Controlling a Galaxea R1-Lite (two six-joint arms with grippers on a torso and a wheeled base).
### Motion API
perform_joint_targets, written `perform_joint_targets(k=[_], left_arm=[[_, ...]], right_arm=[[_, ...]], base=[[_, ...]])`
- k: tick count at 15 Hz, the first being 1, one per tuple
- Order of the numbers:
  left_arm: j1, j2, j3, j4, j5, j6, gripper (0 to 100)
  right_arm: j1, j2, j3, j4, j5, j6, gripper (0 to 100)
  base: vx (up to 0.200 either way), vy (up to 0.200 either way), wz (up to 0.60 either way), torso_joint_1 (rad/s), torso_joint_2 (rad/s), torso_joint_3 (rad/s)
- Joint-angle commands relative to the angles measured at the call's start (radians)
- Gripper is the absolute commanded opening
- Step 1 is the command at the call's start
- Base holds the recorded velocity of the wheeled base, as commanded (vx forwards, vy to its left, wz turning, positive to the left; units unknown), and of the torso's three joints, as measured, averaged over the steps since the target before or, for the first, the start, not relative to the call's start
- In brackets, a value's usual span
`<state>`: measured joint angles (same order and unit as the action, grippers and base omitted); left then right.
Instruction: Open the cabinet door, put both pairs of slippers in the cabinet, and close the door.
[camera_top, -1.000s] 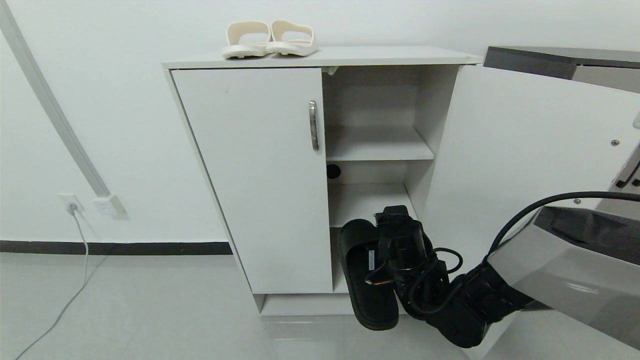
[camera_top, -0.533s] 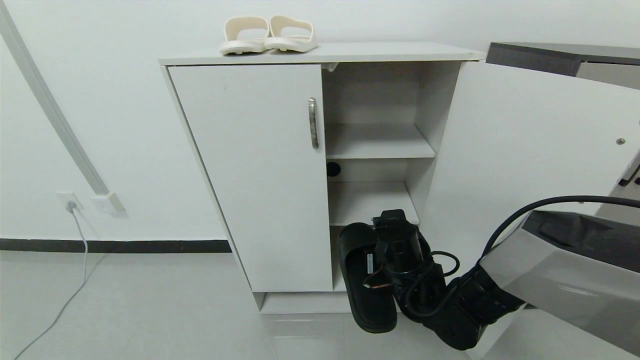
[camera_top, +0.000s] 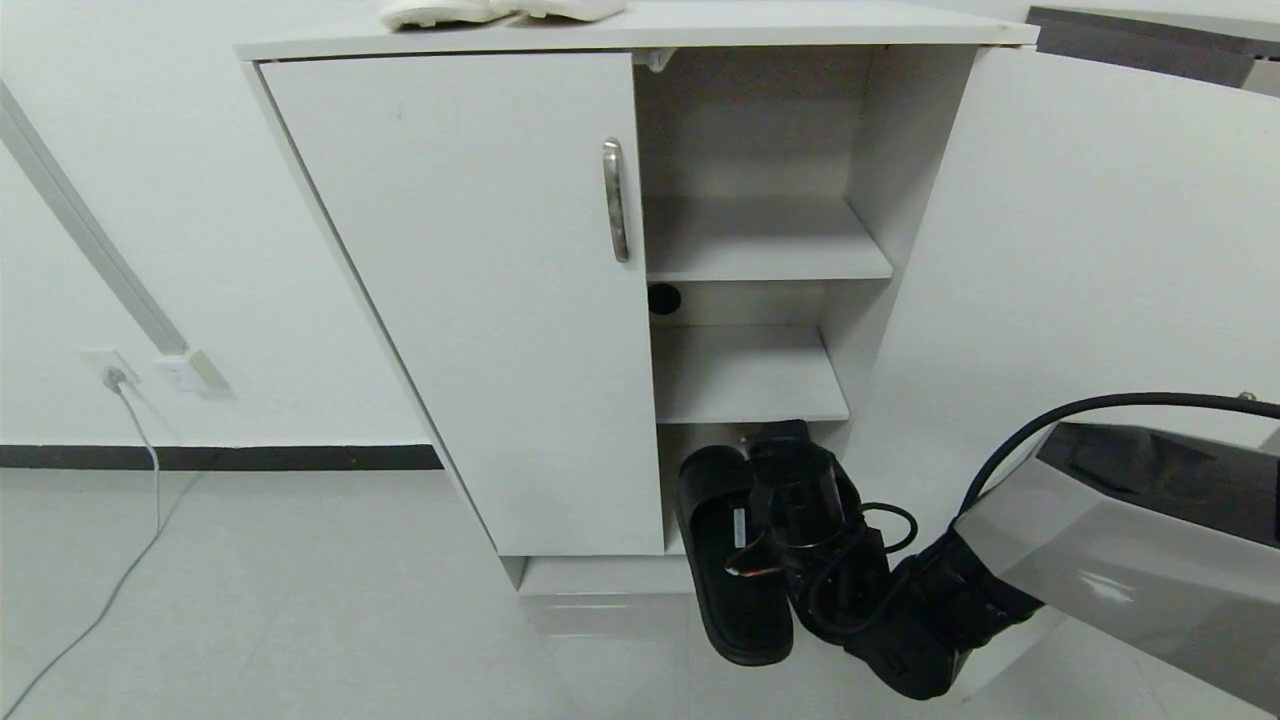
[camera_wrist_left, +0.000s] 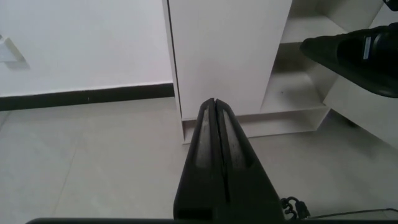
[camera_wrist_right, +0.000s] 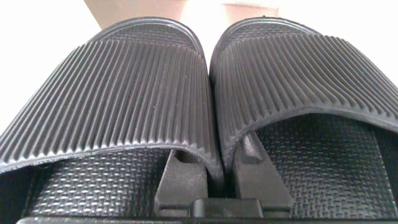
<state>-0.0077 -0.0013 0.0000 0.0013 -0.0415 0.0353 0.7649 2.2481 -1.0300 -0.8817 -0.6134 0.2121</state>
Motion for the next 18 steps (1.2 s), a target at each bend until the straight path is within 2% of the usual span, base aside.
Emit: perform_joint_targets(k=[1, 6, 12, 18], left_arm=[[0.0, 0.001, 0.0, -0.001, 0.0, 0.0, 0], [0.0, 0.001, 0.0, -0.001, 0.0, -0.002, 0], [0.0, 0.001, 0.0, -0.001, 0.0, 0.0, 0], [0.0, 0.001, 0.0, -0.001, 0.0, 0.0, 0]], right_arm=[[0.007, -0.001, 0.005, -0.016, -0.005, -0.01, 0], [-0.021, 0.11, 0.011, -0.359, -0.058, -0.177, 0], [-0.036, 0.108, 0.002, -0.361, -0.057, -0.177, 0], [-0.038, 0.107, 0.002, -0.361, -0.058, -0.177, 0]], base=[[0.0, 0.0, 0.0, 0.002, 0.0, -0.178], [0.0, 0.0, 0.0, 0.0, 0.0, -0.02], [0.0, 0.0, 0.0, 0.0, 0.0, 0.0], [0.2, 0.0, 0.0, 0.002, 0.0, -0.001]])
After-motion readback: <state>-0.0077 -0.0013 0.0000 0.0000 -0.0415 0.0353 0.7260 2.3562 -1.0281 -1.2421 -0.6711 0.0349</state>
